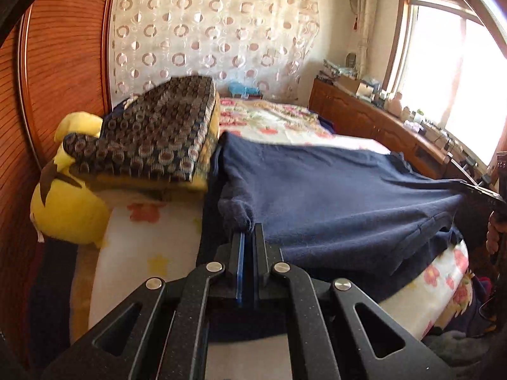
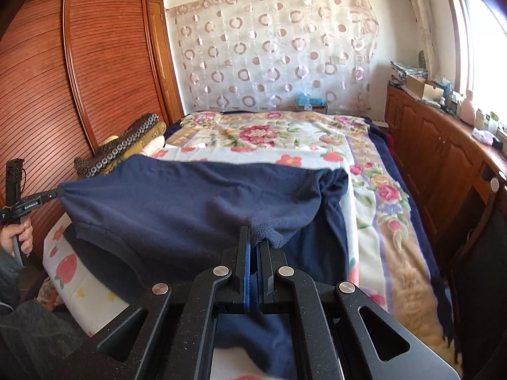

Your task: Fold small clothes

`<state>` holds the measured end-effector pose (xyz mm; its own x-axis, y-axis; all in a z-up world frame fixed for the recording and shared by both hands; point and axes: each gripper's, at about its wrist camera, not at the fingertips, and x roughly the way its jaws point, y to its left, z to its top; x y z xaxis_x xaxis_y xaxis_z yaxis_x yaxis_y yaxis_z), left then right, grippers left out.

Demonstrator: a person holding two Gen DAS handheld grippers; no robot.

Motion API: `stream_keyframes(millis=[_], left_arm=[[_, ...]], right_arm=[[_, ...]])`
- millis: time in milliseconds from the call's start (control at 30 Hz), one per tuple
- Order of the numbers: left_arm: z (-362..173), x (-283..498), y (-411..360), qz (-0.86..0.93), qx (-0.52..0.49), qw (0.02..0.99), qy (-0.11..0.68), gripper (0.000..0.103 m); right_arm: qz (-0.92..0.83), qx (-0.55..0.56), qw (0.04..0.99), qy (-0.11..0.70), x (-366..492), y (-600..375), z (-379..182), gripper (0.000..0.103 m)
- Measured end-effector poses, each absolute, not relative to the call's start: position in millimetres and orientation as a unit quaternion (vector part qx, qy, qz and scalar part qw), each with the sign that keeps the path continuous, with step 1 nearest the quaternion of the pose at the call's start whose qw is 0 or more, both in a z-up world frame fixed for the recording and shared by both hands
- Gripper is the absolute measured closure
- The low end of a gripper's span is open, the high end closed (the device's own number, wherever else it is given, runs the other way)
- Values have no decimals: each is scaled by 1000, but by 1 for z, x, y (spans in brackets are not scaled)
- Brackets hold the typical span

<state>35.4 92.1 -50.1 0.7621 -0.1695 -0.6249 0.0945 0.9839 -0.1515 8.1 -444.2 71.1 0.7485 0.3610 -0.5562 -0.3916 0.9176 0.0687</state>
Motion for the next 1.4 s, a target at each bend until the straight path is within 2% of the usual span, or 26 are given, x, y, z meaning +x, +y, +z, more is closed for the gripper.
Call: stream_keyframes(millis=[233, 300, 433, 500, 533, 567, 633, 700, 767, 800, 1033, 1100, 1133, 1400], left_arm=[[-80, 33, 79, -67, -52, 921, 380, 98], [-79, 29, 79, -69, -59, 921, 380, 92], [-79, 19, 81, -68, -48, 924, 372, 77], [-81, 14, 85, -73, -54, 924, 372, 75], [-83, 13, 87, -79, -60, 922, 374, 72], [-85, 12, 89, -82, -64, 920, 377, 65], [-88, 10, 89, -81, -59, 918, 383, 63], [-89, 8, 88, -79, -53, 918, 385, 54], [-92, 8, 90, -74, -53, 917, 388, 32], [-92, 9, 91, -71, -55, 917, 389, 28], [-103, 11, 94, -54, -54, 911, 406, 27], [-105, 13, 94, -51, -52, 909, 410, 27], [-106, 13, 94, -49, -50, 910, 410, 27], [-106, 10, 101, -37, -56, 910, 408, 27]], right_arm=[[188, -9, 920, 344, 16, -450, 30, 100], [186, -6, 922, 339, 13, -452, 30, 100], [176, -16, 924, 339, -2, -453, 33, 89], [163, -27, 925, 344, -4, -447, 32, 79], [151, -32, 926, 344, -6, -449, 32, 75], [144, -34, 928, 343, -11, -449, 33, 74], [128, -36, 930, 342, -16, -455, 31, 73], [103, -47, 931, 346, -15, -459, 28, 72], [88, -46, 929, 356, -14, -465, 23, 72], [83, -43, 927, 362, -13, -468, 20, 72], [74, -31, 924, 373, -17, -470, 11, 72], [79, -48, 924, 371, -16, -464, 10, 91], [80, -57, 925, 368, -16, -463, 10, 97], [76, -18, 936, 344, -18, -501, 22, 99]])
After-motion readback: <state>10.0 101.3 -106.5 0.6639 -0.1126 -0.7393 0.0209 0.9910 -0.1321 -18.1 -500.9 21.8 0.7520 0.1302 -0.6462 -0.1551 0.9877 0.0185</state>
